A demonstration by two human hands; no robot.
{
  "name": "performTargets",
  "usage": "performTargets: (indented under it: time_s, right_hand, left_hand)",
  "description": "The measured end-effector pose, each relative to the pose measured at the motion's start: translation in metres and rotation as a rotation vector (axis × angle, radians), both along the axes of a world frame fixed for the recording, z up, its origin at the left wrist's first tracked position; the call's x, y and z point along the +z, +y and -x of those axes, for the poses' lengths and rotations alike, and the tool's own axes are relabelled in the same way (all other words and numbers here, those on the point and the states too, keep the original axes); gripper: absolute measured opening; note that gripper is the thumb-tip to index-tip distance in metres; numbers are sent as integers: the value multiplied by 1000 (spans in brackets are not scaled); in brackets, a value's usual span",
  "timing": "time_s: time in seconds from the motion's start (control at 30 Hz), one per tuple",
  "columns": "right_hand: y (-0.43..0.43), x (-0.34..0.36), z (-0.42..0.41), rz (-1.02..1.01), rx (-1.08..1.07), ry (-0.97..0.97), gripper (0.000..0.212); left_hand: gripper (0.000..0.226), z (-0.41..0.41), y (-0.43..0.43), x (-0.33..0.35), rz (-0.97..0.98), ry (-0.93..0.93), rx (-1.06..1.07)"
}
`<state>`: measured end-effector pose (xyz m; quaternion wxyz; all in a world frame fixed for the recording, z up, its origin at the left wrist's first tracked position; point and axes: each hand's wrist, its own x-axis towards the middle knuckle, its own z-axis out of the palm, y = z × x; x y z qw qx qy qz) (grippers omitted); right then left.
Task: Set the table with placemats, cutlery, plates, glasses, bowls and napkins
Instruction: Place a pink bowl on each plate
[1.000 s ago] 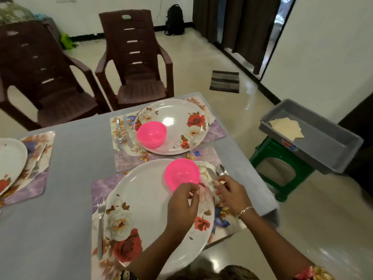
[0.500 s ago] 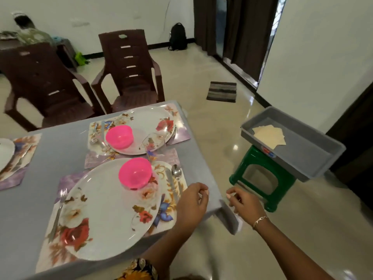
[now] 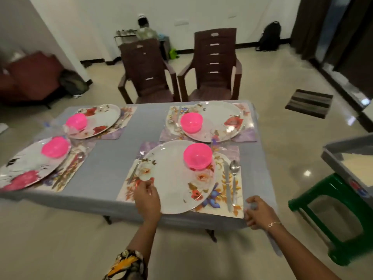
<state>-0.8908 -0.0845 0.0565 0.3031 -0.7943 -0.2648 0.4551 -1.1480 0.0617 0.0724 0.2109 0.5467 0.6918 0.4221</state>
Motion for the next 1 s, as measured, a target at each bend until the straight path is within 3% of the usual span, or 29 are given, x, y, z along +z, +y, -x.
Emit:
performTargets:
  time_s: [0.13, 0.33, 0.57, 1.0]
  right_hand:
    - [11, 2, 9, 50, -68, -60, 26]
    - [18, 3, 31, 106, -152, -173, 41]
    - [21, -8, 42, 92, -320, -308, 29]
    - [26, -15, 51, 98, -303, -463, 13]
  left_hand:
    - [21, 60, 33, -12, 214, 154, 190]
    - [32, 112, 72, -20, 492, 205, 123]
    - [18, 128, 91, -29, 556, 72, 96]
    - [15, 138, 94, -40, 611, 23, 107]
